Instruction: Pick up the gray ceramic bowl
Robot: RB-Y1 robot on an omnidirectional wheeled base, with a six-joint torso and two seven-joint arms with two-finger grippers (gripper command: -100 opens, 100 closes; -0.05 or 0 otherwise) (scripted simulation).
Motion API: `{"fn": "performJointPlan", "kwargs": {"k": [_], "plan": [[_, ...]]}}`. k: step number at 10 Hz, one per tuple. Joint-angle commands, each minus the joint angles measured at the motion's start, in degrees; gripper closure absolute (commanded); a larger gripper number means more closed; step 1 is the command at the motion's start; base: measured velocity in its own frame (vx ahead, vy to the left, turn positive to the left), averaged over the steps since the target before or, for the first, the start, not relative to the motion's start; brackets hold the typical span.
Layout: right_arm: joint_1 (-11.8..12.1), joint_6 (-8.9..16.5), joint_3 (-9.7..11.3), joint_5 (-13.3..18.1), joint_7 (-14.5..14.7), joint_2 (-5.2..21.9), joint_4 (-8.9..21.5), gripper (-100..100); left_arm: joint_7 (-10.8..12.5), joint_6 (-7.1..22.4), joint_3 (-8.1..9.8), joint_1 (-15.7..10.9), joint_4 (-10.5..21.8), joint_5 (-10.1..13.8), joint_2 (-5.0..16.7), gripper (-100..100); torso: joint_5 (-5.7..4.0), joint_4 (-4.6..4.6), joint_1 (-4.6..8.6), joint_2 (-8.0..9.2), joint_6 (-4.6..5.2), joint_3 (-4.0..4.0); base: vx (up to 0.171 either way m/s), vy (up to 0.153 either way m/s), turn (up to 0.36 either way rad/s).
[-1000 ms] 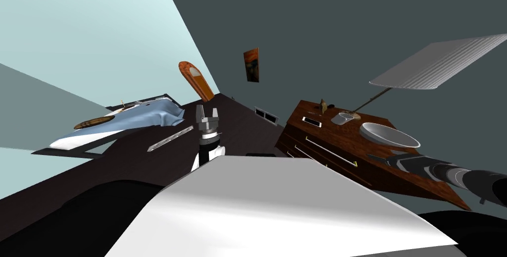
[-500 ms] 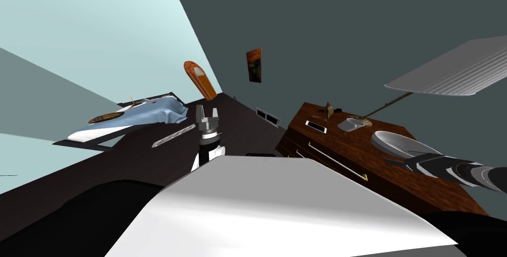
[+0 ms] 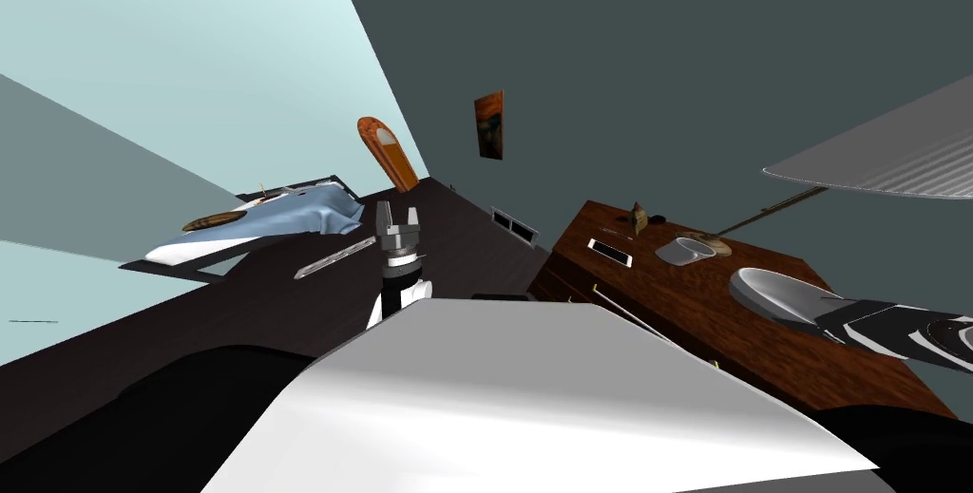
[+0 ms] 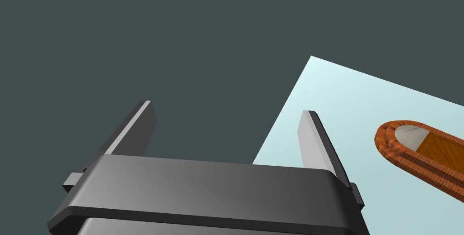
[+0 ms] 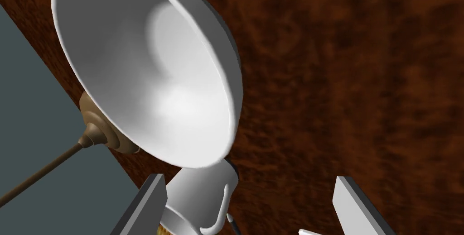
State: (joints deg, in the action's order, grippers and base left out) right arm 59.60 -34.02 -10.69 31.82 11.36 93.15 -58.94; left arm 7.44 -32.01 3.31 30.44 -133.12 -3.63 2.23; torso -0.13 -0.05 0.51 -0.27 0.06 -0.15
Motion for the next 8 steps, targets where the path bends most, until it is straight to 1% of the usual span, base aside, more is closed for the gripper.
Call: {"fn": "performJointPlan", "kwargs": {"k": [1, 2, 3, 5, 6, 7, 8], "plan": [[1.22, -0.47, 2.18, 1.26, -0.71, 1.67, 0.70, -100, 0.00, 0.00, 0.00, 0.00, 0.00, 0.00, 0.00, 0, 0.00, 0.00, 0.00, 0.00, 0.00, 0.00, 0.134, -0.140, 0.053], [1.22, -0.47, 2.18, 1.26, -0.71, 1.67, 0.70, -100, 0.00, 0.00, 0.00, 0.00, 0.00, 0.00, 0.00, 0, -0.03, -0.02, 0.11, -0.09, 0.01, -0.05, 0.085, -0.107, 0.022], [1.22, -0.47, 2.18, 1.26, -0.71, 1.67, 0.70, -100, 0.00, 0.00, 0.00, 0.00, 0.00, 0.00, 0.00, 0, -0.02, 0.00, 0.02, 0.02, 0.01, 0.00, 0.020, -0.040, -0.004], [1.60, -1.10, 4.07, 1.90, -1.08, 1.85, 0.72, -100, 0.00, 0.00, -0.01, -0.01, 0.00, 0.00, -0.01, 0, 0.06, 0.08, -0.30, 0.32, 0.03, 0.19, 0.014, -0.032, 0.007], [0.60, -0.88, 4.24, 1.84, -1.01, 1.81, 0.96, -100, 0.00, 0.00, -0.01, -0.01, 0.00, 0.00, -0.01, 0, 0.05, 0.08, -0.26, 0.34, 0.04, 0.20, 0.010, -0.022, 0.004], [0.46, -0.98, 4.51, 1.90, -1.04, 1.79, 1.02, 0, 0.00, 0.00, -0.01, -0.01, 0.00, 0.00, -0.01, 0, 0.06, 0.09, -0.33, 0.37, 0.03, 0.22, 0.000, 0.000, 0.000], [2.17, 0.98, 3.22, 2.40, -1.31, 2.55, -1.86, -100, 0.00, 0.00, -0.01, -0.01, 0.00, 0.00, -0.01, 0, 0.08, 0.10, -0.40, 0.40, 0.03, 0.23, 0.060, -0.032, -0.245]]}}
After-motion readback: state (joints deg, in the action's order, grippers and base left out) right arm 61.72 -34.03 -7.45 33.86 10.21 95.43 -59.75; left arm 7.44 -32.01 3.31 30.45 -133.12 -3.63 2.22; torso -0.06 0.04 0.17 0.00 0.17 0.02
